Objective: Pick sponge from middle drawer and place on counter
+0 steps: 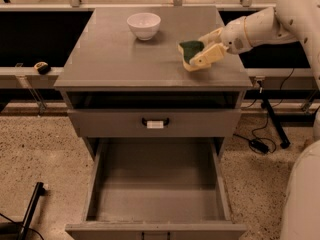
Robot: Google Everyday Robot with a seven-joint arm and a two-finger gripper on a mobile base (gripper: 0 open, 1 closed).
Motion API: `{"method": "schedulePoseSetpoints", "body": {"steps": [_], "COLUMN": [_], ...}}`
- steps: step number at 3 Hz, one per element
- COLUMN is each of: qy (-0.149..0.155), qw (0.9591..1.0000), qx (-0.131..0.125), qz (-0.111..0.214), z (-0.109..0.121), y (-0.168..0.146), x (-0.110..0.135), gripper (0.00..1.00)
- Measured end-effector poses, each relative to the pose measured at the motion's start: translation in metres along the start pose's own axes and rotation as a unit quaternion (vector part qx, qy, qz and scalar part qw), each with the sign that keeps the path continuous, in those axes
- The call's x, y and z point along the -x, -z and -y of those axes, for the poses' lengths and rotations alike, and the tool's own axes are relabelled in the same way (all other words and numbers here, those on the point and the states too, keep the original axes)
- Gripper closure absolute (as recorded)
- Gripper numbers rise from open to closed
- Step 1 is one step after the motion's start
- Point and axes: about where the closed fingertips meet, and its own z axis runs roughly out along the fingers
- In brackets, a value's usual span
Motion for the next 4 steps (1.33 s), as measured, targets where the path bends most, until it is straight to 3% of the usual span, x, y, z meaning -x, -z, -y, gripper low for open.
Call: {"method": "schedulePoseSetpoints", "body": {"steps": [1, 4], "qy": [-0.002, -0.002], "qw": [0.9992, 0.9991], "qx": [-0.034, -0.036], "qz": [0.022, 0.024], "z": [0.0223, 0.0236], "y": [-0.0025, -0.0033], "x": [0.0123, 0.0132], "gripper": [0.77, 0.06]}}
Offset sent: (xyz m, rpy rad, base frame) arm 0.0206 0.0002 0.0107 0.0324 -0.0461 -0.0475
